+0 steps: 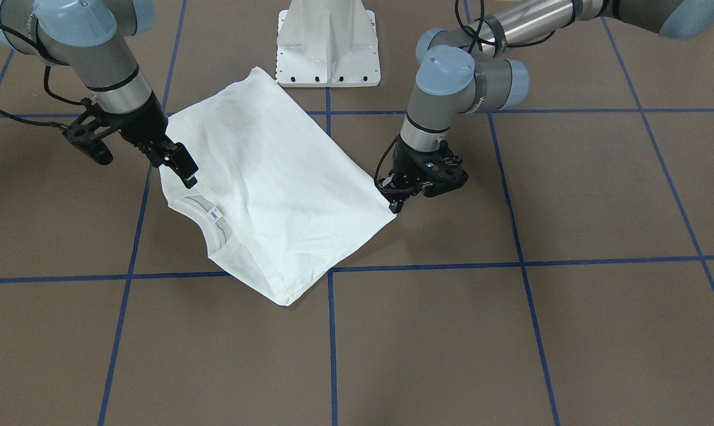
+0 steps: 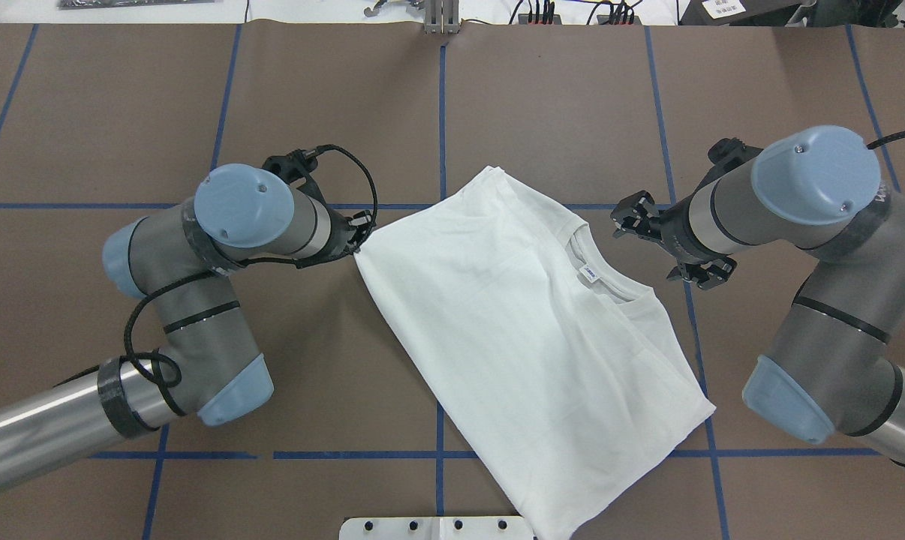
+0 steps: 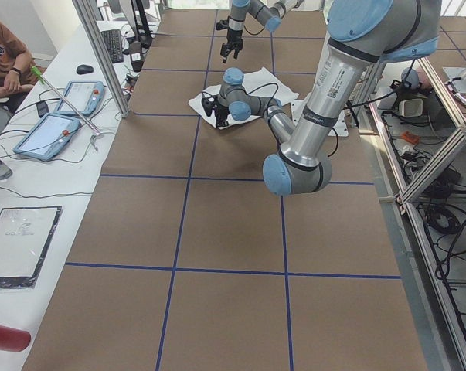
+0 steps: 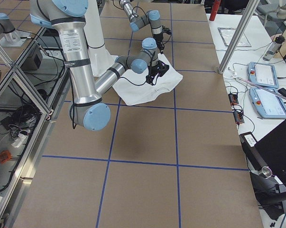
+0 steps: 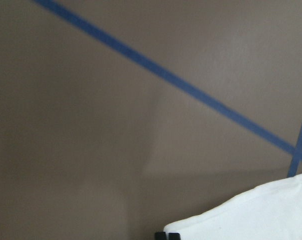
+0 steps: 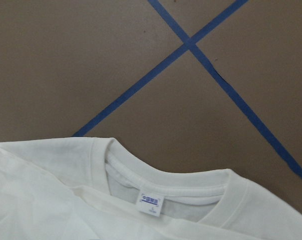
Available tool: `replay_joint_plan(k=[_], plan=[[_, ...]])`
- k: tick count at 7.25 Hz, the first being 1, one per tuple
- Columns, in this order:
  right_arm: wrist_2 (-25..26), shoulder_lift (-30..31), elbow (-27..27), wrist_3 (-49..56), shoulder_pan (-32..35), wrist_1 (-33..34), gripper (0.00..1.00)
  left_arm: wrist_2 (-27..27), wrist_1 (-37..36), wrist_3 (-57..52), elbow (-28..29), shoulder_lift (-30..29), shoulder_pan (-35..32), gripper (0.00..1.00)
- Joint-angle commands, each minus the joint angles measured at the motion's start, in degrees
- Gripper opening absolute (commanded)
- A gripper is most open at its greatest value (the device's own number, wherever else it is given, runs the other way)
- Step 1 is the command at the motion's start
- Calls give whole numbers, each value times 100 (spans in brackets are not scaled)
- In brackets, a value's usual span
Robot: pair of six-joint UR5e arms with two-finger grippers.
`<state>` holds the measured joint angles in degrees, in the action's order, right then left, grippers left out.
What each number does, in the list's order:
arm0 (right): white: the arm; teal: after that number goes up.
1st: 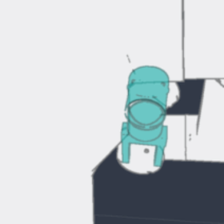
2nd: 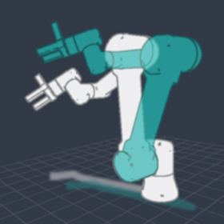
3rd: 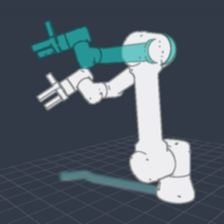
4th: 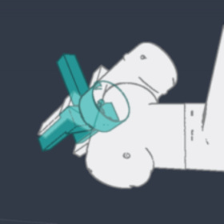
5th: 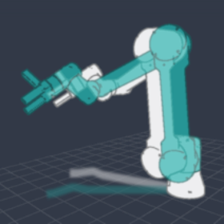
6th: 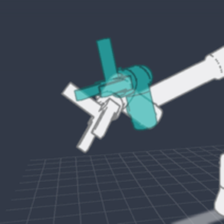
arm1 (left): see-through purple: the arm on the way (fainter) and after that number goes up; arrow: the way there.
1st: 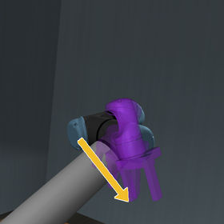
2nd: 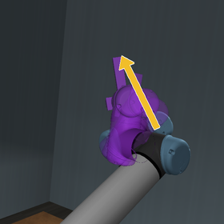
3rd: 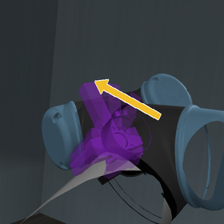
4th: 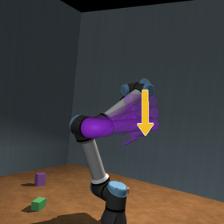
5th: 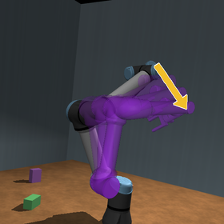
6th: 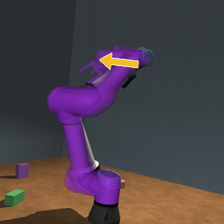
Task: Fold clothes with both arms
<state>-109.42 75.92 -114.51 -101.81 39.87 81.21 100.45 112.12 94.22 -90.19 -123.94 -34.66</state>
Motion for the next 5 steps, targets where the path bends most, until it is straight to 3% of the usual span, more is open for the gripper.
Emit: replay_joint_plan(k=[1, 2, 4, 5], plan=[[0, 10, 16, 3, -15, 0, 100, 1, 1374, -377, 1976, -881, -680, 0], [0, 2, 8, 3, -41, 0, 100, 1, 2018, -596, 3006, -1443, -952, 0], [87, -51, -10, -23, -312, 0, 100, -8, 2208, -957, 3673, -1878, -1165, 0], [349, -112, -1, -267, -644, 0, 100, -8, 2296, -958, 3728, -1923, -1166, 34]])
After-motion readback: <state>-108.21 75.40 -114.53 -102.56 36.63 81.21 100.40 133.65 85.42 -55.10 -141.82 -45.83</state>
